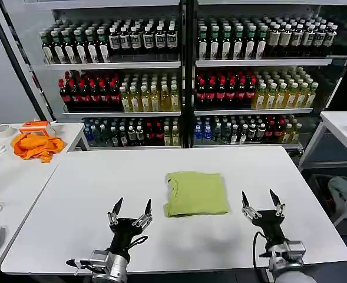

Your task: Fold and organize the clothes.

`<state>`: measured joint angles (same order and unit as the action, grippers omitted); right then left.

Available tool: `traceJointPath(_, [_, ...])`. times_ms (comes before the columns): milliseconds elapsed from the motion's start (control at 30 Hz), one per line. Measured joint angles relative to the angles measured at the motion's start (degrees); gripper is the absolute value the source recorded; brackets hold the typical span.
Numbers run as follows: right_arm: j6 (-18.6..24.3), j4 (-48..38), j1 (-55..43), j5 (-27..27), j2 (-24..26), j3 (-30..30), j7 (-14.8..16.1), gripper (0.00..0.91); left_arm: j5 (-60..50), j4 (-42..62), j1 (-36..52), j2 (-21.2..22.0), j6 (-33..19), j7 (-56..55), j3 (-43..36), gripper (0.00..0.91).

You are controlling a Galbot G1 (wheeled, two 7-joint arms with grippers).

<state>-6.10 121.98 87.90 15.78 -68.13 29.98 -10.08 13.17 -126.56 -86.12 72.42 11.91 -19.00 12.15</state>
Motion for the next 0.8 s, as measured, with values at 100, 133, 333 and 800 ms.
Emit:
traceJointPath(100, [0.24, 1.72, 2.12, -0.97, -0.62, 0.78, 0.12, 0.907, 0.57, -0.9, -0.79, 0.06, -0.02, 0.33, 0.31, 0.907])
traceJointPath(133, [0.26, 2.28, 2.8, -1.32, -0.79, 1.12, 0.13, 0.907, 0.72, -1.19, -1.02, 0.05, -0.02, 0.41, 0.39, 0.907])
traceJointPath(333, [0.27, 4.82, 5.85, -3.15, -1.71, 2.05, 0.37, 0.907, 1.26, -2.65, -1.96, 0.03, -0.02, 0.8, 0.7, 0.907])
traceJointPath(800, [-0.01, 8.01, 8.61, -6.3, -3.03, 3.16, 0.77, 0.907, 1.8, -3.86, -2.55, -0.26, 0.03, 1.26, 1.07, 0.907])
